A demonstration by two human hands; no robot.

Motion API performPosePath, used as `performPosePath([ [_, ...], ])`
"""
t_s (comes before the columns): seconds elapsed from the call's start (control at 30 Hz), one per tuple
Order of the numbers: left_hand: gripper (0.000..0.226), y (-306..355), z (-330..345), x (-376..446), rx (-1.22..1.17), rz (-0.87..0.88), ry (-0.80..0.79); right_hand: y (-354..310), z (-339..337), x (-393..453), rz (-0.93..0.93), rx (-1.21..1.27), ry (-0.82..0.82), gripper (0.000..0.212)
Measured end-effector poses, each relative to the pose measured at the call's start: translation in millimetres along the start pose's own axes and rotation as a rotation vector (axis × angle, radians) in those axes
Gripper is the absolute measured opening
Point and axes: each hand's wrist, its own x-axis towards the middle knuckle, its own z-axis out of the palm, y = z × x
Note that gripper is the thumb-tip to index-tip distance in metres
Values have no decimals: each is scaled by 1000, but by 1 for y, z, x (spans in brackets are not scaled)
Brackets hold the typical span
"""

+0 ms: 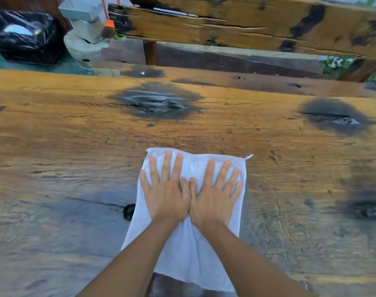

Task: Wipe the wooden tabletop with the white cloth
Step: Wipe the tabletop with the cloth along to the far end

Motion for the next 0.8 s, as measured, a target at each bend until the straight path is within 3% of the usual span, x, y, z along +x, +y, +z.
performPosePath([
  [0.53, 62, 73, -1, 273, 1, -27, 82, -63, -28, 274, -20, 20, 17, 68],
  [0.8, 59, 85, 0, 323, 47, -79, 120, -76, -34, 324, -31, 42, 33, 65],
])
